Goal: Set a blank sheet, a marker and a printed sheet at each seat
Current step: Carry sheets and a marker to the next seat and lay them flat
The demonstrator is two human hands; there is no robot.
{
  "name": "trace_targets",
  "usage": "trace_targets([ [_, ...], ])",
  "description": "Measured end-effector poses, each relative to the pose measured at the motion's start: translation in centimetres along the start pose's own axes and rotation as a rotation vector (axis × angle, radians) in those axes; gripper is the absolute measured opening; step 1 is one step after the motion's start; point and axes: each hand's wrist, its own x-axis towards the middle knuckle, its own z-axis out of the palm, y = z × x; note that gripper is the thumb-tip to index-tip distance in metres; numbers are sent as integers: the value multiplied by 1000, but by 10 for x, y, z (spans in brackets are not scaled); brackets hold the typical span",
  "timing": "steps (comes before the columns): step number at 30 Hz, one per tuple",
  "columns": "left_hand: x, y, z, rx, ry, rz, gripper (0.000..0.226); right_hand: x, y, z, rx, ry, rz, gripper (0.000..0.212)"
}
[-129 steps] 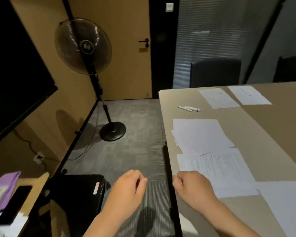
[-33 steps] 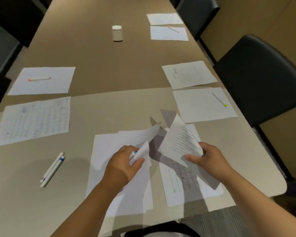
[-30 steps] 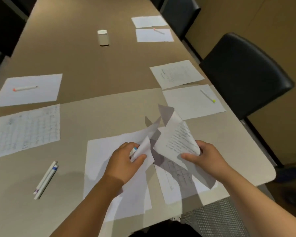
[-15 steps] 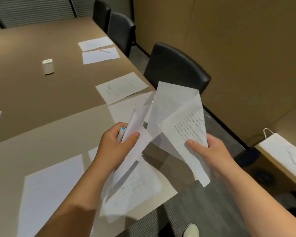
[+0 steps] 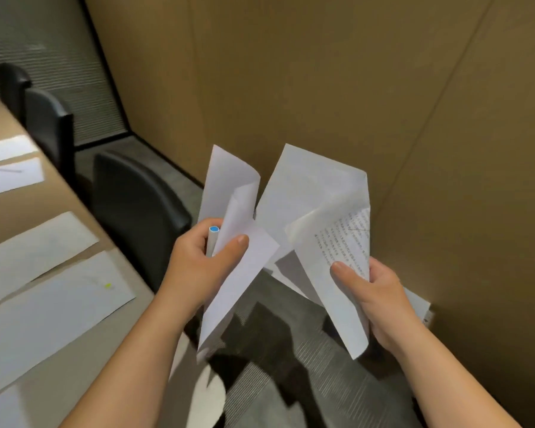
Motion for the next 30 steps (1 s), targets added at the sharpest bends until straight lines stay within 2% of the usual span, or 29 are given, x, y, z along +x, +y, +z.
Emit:
trace_targets([
  [4, 71, -8, 64, -106, -58, -21, 7, 64, -11, -42, -13, 44, 0, 33],
  [7, 130, -17, 98, -122, -65, -42, 6, 127, -23, -61, -77, 38, 20, 28],
  [8, 176, -21, 116, -148, -49, -41, 6, 176, -31, -71, -94, 36, 14, 30],
  [11, 235, -24, 131, -144, -9, -85, 3, 241, -47, -76, -106, 40, 21, 30],
  [15, 308, -28, 127, -176, 144, -147, 5, 334, -75, -70, -99, -30, 15, 25],
  [19, 374, -36, 102, -206, 282, -220, 1, 427, -97, -37, -118, -143, 13, 25],
  [25, 471, -66, 55, -226, 462, -276, 5, 564, -112, 49, -191, -351, -18, 16],
  [30, 566, -80, -13, -232, 634, -272, 10, 694, -131, 168, -286, -520, -73, 17],
])
